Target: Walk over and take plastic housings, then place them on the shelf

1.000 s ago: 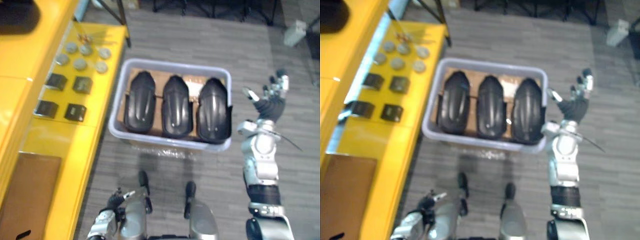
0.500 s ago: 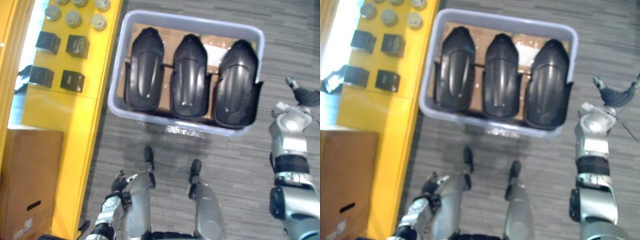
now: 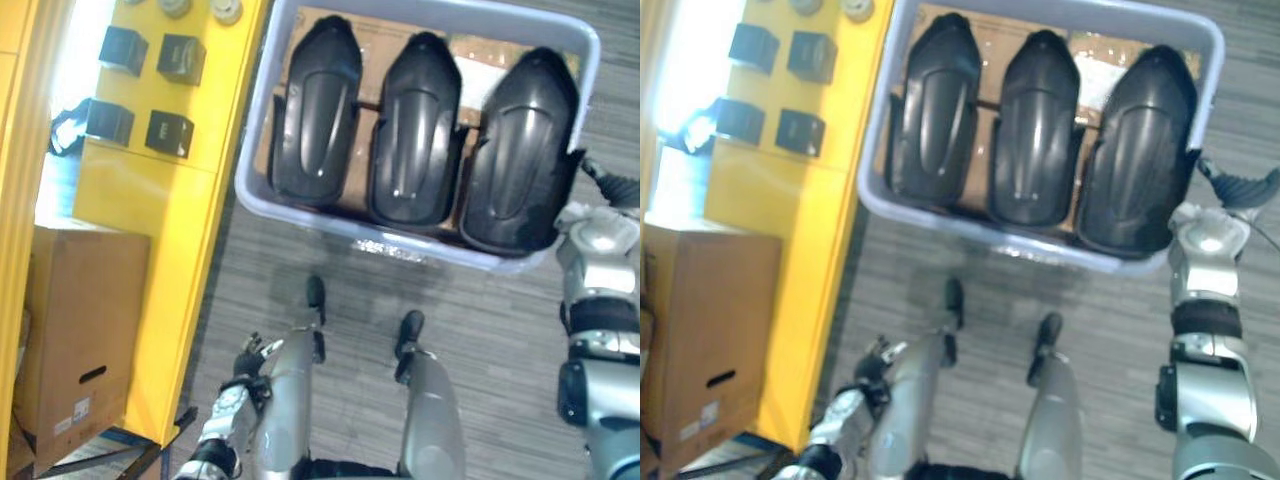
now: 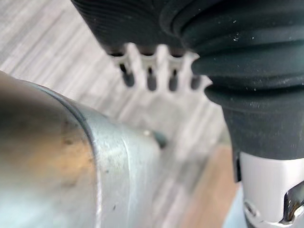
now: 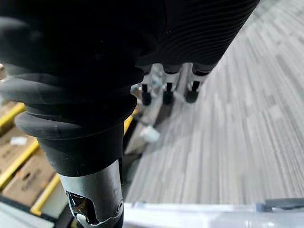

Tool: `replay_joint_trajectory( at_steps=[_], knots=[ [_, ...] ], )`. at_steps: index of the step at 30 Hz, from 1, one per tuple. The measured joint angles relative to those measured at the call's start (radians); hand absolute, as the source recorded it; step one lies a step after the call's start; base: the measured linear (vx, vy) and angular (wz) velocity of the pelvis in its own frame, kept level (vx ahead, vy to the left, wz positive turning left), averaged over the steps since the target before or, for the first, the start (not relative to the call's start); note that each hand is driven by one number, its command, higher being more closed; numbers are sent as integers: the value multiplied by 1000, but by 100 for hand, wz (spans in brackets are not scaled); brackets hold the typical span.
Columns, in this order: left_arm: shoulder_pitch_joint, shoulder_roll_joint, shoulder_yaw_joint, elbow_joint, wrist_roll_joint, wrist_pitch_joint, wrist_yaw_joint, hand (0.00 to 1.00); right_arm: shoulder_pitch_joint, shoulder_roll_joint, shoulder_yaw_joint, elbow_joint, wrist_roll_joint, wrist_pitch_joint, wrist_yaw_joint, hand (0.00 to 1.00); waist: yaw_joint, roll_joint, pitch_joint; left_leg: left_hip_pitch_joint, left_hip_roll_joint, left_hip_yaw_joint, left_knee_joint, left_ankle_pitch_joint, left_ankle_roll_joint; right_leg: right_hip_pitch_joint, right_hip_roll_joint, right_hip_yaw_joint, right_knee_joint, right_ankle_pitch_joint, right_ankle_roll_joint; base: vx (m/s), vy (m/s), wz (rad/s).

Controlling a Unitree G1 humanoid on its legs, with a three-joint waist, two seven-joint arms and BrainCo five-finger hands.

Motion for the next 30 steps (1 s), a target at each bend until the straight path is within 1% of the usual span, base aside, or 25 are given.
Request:
replay_joint_trajectory(
  at_steps=[1,3,8,11,13,16,18,20,22,23,25,27,29,30],
  knots=[
    [0,0,0,0,0,-4,0,0,0,0,14,2,0,8,11,0,1,0,0,-3,2,-2,9,-3,-3,-5,0,0,8,-5,-2,-9,-38,4],
    [-1,0,0,-2,-1,-8,-1,0,0,0,35,2,-2,8,18,0,2,0,0,-13,3,-4,23,-11,-3,-13,-1,-1,25,-14,-3,2,-16,1],
    [-1,0,-1,-2,-2,-13,0,0,0,-2,35,3,-14,8,54,0,5,0,0,-17,6,-10,28,-14,-3,-15,-1,-4,34,-18,-7,2,-7,0],
    [-1,1,-1,-5,-2,-18,-2,0,0,-6,52,3,-42,8,46,0,6,1,0,-29,10,-14,54,-25,-2,-18,1,-5,45,-24,-7,11,-6,0],
    [-1,1,-1,-10,-2,-21,-3,0,-4,-9,58,2,-52,5,13,0,8,1,0,-38,11,-14,66,-29,-4,-24,1,-5,51,-26,-7,16,-5,-1],
    [0,0,-3,-14,-29,-25,-3,0,-19,-10,57,-3,-100,6,-84,0,14,7,2,-46,14,-14,91,-41,-5,-29,1,-3,59,-28,-6,9,-2,-1],
    [1,0,-4,-14,-32,-27,-4,0,-44,-23,55,-21,-127,6,-202,0,15,10,4,-46,13,-12,93,-45,-1,-30,0,-2,62,-29,-6,0,0,0],
    [1,0,-4,-14,-33,-28,-6,0,-55,-35,44,-44,-161,6,-278,0,15,10,3,-46,14,-12,94,-45,-1,-30,0,-2,62,-29,-6,0,0,0],
    [2,1,-5,-13,-38,-27,-17,0,-62,-73,27,-105,-201,2,-398,0,14,10,3,-46,17,-11,94,-44,-2,-30,2,-2,62,-29,-6,0,0,0],
    [2,1,-6,-13,-38,-27,-18,0,-64,-77,25,-110,-203,1,-409,0,14,10,3,-46,17,-11,95,-44,-2,-30,2,-1,62,-29,-6,27,-25,-5],
    [2,5,-11,-13,-40,-26,-25,0,-86,-98,3,-159,-226,-5,-496,0,13,10,3,-45,22,-6,103,-46,-5,-31,5,3,64,-29,-6,30,-27,-8],
    [2,7,-11,-13,-40,-21,-31,0,-89,-98,-1,-193,-246,-22,-519,0,12,10,3,-45,27,-4,110,-50,-5,-30,9,6,64,-29,-6,24,-21,-8],
    [2,7,-11,-13,-41,-16,-33,0,-90,-98,2,-221,-248,-44,-514,0,11,10,3,-44,28,-2,110,-51,-5,-30,10,8,64,-29,-6,9,-7,-3],
    [2,8,-11,-14,-41,-12,-33,0,-91,-98,6,-222,-247,-47,-501,0,12,10,3,-43,28,-2,110,-51,-5,-29,10,8,64,-29,-6,0,0,0]
  ],
)
